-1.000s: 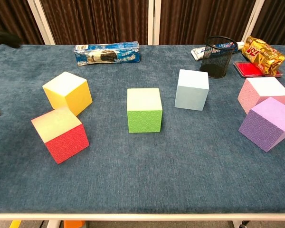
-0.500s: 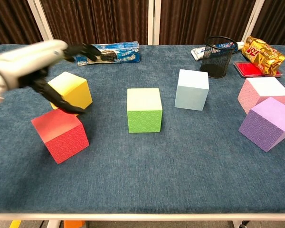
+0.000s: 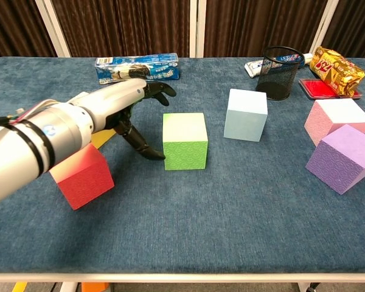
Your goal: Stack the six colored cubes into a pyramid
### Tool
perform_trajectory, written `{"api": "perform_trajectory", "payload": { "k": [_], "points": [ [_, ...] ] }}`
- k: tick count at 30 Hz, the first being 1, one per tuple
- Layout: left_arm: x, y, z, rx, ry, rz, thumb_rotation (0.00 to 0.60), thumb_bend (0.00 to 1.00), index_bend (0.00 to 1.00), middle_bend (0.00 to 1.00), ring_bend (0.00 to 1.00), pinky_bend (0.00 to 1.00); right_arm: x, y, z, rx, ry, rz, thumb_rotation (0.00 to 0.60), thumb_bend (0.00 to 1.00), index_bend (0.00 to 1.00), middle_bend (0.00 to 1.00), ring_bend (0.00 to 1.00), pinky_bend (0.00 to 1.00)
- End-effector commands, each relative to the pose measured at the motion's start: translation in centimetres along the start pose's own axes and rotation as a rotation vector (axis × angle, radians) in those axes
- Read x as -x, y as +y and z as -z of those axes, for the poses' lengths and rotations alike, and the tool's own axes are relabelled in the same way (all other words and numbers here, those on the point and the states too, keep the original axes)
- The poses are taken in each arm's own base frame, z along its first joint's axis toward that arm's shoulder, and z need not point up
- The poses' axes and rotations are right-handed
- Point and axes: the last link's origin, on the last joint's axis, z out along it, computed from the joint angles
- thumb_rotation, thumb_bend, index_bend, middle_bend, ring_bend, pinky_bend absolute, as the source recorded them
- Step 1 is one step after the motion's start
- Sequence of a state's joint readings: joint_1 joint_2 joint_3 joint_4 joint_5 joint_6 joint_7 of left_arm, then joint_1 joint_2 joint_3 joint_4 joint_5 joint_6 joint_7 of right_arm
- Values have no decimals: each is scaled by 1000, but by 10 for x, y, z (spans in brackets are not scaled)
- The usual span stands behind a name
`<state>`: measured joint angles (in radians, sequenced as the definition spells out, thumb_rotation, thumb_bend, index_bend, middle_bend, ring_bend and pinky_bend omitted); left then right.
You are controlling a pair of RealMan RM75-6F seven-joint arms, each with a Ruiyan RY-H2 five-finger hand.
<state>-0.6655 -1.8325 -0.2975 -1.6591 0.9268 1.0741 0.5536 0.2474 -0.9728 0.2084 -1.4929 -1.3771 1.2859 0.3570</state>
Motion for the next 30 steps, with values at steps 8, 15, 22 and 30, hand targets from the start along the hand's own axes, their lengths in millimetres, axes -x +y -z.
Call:
{"api": "perform_trajectory", "payload": {
  "k": [8, 15, 22, 30],
  "points": [
    [4, 7, -9, 19, 35, 33, 600, 0, 111, 355, 18, 74, 3, 9, 2, 16, -1, 4, 600, 96, 0, 14, 0, 0],
    [1, 9, -11, 46, 73, 23, 600, 9, 135, 454, 65, 73, 4, 13, 1, 27, 0, 10, 600, 99, 0, 13, 0, 0],
    [-14, -5, -18, 80, 109, 2, 600, 25, 141, 469, 72, 73, 5, 12, 1, 28, -1, 15, 600, 101, 0, 13, 0, 0],
    [-28, -39, -30, 106, 25, 51, 600, 28, 143, 474, 73, 73, 8, 10, 2, 31, -6, 25, 600, 101, 0, 13, 0, 0]
  ]
}}
